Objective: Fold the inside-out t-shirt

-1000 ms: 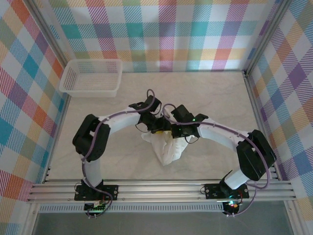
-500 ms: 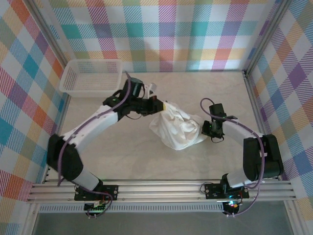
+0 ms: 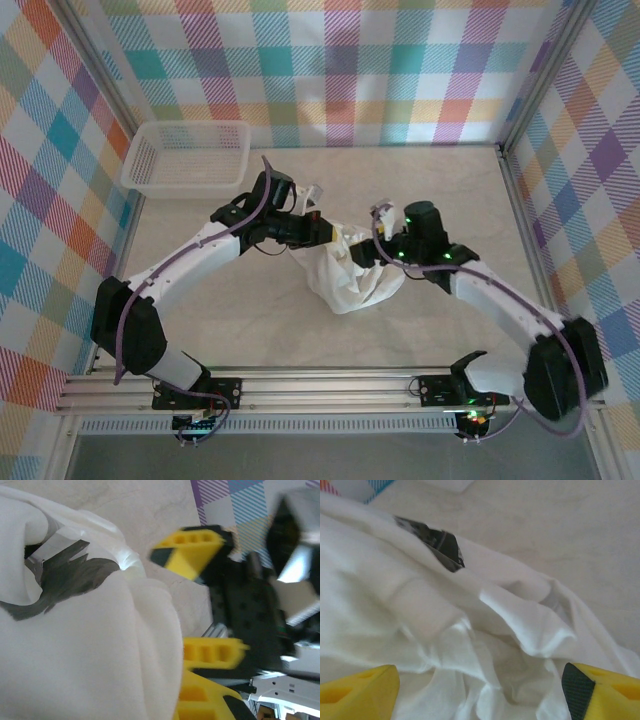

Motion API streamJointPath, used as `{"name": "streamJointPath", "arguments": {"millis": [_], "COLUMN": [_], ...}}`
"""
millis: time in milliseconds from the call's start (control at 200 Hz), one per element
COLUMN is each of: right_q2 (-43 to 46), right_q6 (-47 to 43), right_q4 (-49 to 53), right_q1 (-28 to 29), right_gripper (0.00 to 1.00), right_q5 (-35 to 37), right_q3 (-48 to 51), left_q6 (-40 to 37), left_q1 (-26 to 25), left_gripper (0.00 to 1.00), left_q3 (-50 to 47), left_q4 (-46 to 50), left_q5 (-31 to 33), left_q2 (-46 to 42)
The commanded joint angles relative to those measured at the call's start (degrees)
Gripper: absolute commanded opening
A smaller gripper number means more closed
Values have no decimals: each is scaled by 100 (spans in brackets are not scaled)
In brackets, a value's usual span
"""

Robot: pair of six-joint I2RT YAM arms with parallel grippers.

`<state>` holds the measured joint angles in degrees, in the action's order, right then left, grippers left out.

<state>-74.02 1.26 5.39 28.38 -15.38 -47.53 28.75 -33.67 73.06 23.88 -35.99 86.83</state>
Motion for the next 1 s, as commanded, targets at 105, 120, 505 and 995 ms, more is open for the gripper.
{"name": "streamJointPath", "arguments": {"millis": [105, 120, 505, 995], "right_q2": [-1396, -1399, 317, -253], "right_q6": [245, 293, 2595, 2361], "right_q4": [-88, -39, -713, -59], "right_q1": [106, 105, -228, -263], "right_gripper": [22, 13, 0, 0], "right_q5": [-254, -301, -3931, -3774], "right_q3": [-980, -1043, -921, -1318], "left_q6": [-271, -321, -1042, -2329], "left_q1": [-4, 18, 1301, -548], "left_gripper": [0, 0, 27, 51], "left_q3": [193, 199, -401, -1074], "left_q4": [234, 348, 807, 749], "left_q5": [20, 97, 512, 3431], "left_q2": [-331, -365, 38, -1704]}}
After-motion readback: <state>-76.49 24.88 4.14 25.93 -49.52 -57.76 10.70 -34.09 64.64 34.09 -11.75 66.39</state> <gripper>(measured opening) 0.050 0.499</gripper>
